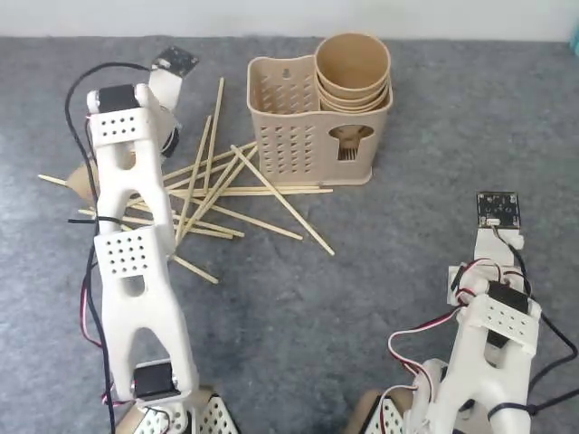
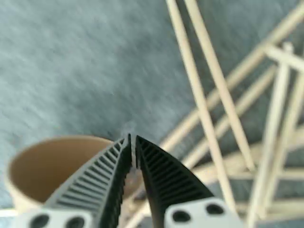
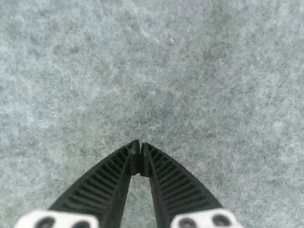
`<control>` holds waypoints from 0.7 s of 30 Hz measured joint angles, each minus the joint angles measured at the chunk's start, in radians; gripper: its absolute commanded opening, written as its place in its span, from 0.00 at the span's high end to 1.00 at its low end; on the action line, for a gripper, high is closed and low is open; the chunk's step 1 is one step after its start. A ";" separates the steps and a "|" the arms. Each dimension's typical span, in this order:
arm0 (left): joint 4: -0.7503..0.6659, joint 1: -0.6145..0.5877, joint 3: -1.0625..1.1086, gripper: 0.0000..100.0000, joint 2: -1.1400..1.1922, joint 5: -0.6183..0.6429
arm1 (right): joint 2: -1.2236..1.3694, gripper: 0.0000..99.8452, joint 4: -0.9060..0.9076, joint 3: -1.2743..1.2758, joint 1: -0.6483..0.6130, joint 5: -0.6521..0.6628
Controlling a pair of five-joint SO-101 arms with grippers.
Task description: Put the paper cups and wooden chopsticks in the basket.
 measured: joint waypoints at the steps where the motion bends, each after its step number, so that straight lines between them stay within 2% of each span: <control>1: 0.009 -0.003 0.003 0.99 -0.006 0.000 | 0.000 0.99 0.000 0.000 0.000 0.000; 8: 0.020 -0.077 0.166 0.99 -0.115 0.003 | 0.000 0.99 0.000 0.000 0.000 0.000; 17: 0.020 -0.095 0.453 0.99 -0.361 -0.002 | 0.000 0.99 0.000 0.000 0.000 0.000; 21: 0.020 -0.130 0.503 0.99 -0.443 -0.003 | 0.000 0.99 0.000 0.000 0.000 0.000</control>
